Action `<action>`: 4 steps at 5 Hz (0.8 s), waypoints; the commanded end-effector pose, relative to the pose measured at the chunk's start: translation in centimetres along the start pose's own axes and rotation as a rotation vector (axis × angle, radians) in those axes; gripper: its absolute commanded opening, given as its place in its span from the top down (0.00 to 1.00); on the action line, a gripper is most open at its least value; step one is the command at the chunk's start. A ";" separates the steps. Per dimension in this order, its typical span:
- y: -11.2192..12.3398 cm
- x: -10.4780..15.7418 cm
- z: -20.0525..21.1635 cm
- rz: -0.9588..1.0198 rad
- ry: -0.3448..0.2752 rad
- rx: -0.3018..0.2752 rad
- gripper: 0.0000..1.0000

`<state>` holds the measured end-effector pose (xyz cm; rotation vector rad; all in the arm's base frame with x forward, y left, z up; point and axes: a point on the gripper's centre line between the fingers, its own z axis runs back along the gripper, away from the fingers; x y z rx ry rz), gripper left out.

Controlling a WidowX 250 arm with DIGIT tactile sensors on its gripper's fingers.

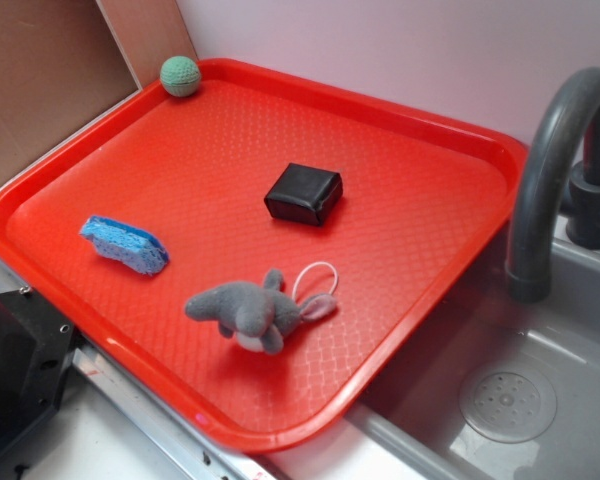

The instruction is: Grab the gray animal.

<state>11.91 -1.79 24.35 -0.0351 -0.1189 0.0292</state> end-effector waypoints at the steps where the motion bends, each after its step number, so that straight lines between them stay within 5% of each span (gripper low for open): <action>1: 0.0 0.0 0.0 0.000 0.000 0.000 0.00; 2: -4.0 1.5 -1.5 0.089 -0.063 -0.019 0.00; 3: -9.0 2.5 -3.3 0.119 -0.147 -0.159 0.00; 4: -11.7 3.0 -4.5 0.132 -0.193 -0.186 0.00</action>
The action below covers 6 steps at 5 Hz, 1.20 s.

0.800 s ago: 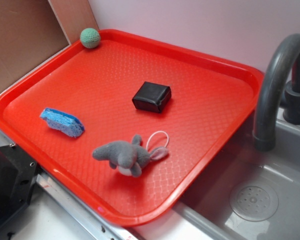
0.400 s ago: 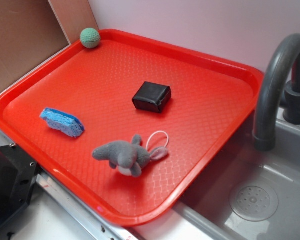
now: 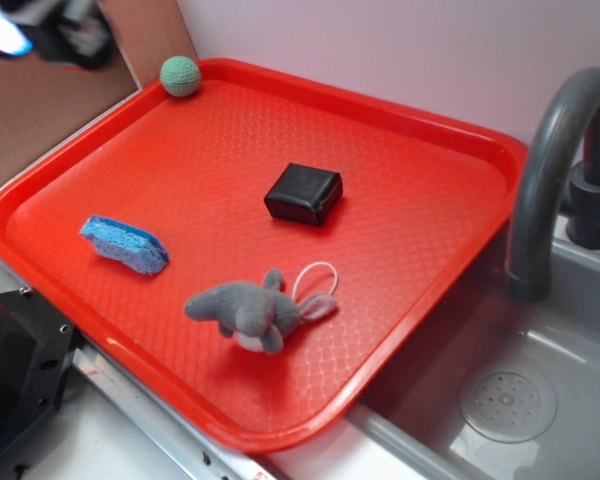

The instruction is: Grab the gray animal.

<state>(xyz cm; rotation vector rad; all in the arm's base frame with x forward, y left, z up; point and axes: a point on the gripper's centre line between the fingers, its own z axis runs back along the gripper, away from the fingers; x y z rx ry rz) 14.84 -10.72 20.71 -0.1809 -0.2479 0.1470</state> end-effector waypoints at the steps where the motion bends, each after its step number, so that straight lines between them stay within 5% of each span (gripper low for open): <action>1: -4.1 -0.1 -3.4 0.053 -0.031 -0.030 0.00; 3: -3.1 -1.7 -9.9 0.118 0.091 0.004 0.00; 6: -0.7 -3.1 -15.9 0.106 0.188 0.080 0.00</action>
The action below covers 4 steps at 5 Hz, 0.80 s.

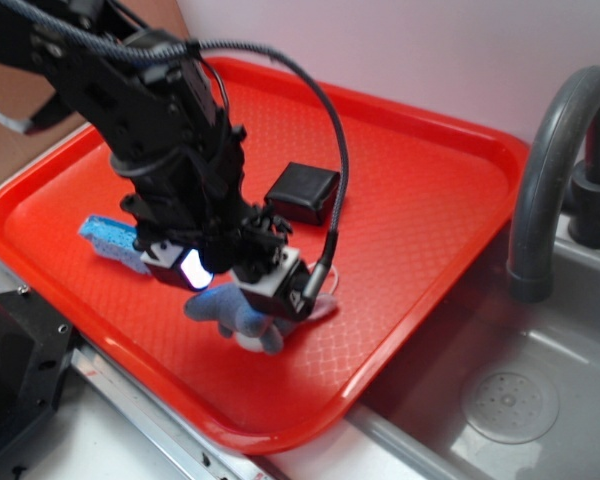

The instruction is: Grab the gray animal.

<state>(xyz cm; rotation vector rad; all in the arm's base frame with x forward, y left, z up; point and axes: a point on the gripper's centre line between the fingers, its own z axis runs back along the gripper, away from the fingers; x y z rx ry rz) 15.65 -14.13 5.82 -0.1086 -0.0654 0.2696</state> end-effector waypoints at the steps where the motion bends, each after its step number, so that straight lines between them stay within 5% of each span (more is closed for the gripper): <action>1: 0.0 0.0 -2.2 -0.022 0.065 -0.010 0.00; 2: -0.2 0.0 -2.9 -0.027 0.092 -0.006 0.21; 3: -0.2 -0.1 -2.9 -0.022 0.082 -0.011 1.00; 4: -0.3 -0.1 -1.6 -0.009 0.062 -0.010 1.00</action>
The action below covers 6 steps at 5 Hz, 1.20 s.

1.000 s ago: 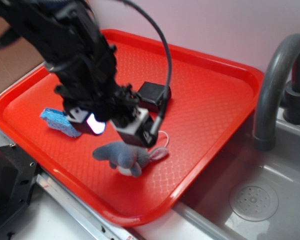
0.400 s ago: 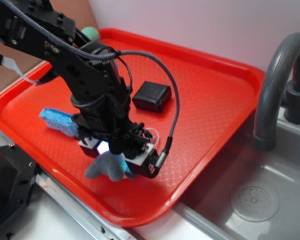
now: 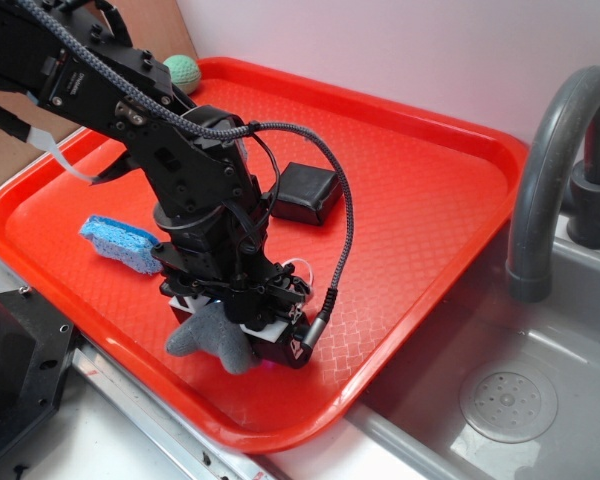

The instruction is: Grab the gray animal.

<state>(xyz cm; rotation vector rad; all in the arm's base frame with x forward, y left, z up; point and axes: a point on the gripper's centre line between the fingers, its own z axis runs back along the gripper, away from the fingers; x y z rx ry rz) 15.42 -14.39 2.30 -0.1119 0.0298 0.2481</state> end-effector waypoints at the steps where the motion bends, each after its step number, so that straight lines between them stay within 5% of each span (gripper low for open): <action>1: 0.5 0.9 7.2 0.022 -0.093 -0.096 1.00; 3: 5.9 1.2 17.7 -0.071 -0.237 -0.174 1.00; 5: 12.0 0.5 20.4 0.106 -0.311 -0.046 1.00; 6: 11.6 1.3 19.0 0.143 -0.249 -0.001 1.00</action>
